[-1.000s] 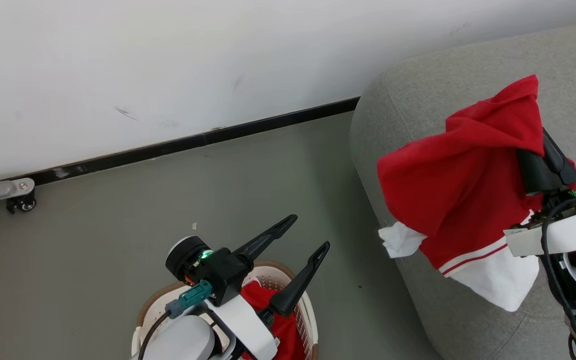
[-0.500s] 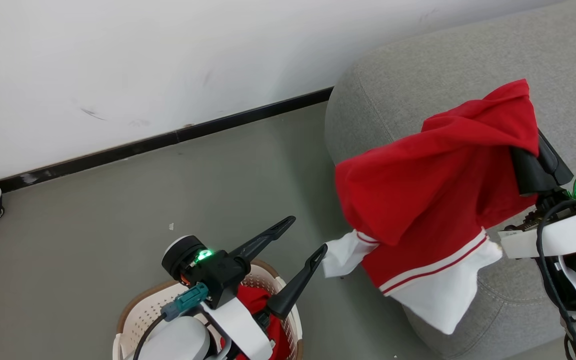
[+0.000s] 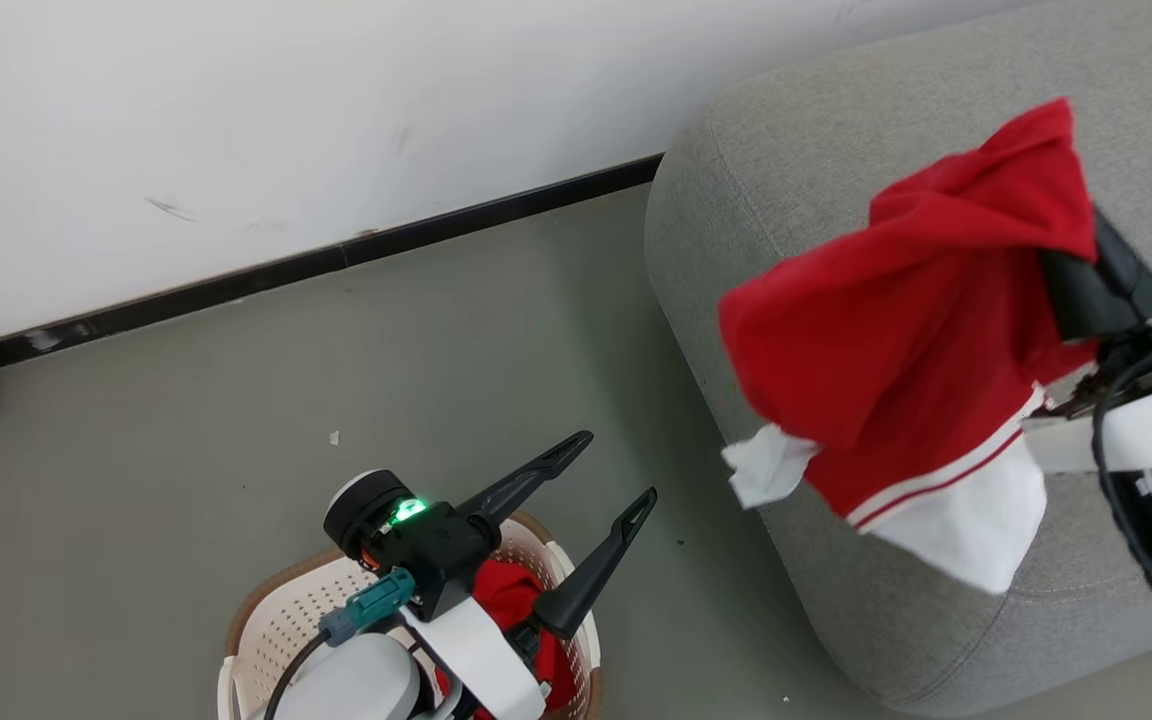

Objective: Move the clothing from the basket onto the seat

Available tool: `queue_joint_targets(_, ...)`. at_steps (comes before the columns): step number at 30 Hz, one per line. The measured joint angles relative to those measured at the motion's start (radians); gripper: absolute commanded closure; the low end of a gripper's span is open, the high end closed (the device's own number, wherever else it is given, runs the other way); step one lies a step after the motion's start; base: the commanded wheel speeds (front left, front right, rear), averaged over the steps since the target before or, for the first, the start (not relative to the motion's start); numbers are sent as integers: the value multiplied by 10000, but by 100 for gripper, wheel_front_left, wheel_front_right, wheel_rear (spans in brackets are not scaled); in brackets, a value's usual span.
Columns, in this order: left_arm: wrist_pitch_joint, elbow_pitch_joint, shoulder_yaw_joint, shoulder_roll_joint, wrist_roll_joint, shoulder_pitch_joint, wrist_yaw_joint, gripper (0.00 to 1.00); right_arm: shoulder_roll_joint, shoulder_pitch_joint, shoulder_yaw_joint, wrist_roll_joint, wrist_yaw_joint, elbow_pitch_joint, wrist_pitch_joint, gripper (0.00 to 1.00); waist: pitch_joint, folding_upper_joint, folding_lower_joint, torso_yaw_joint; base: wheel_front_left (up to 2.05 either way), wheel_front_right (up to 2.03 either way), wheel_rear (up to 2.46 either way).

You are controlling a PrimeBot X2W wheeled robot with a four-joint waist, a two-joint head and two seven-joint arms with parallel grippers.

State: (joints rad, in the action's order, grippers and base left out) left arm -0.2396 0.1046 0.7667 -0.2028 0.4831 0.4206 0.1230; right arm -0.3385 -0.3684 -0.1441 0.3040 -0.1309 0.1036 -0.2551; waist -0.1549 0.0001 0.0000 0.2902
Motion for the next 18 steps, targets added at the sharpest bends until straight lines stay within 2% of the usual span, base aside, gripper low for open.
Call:
queue_joint_targets(10,4,-127,56,-169,-2,5,0,0,-1135,-1060,407,-157,0,-531,0,100,-261,0,0,-27,0,0,0)
queue_joint_targets(18,44,-265,184,-171,-12,24,0,0,-1791,-1894,1003,-31,0,-1108,-2,100,-560,0,0,-52,0,0,0)
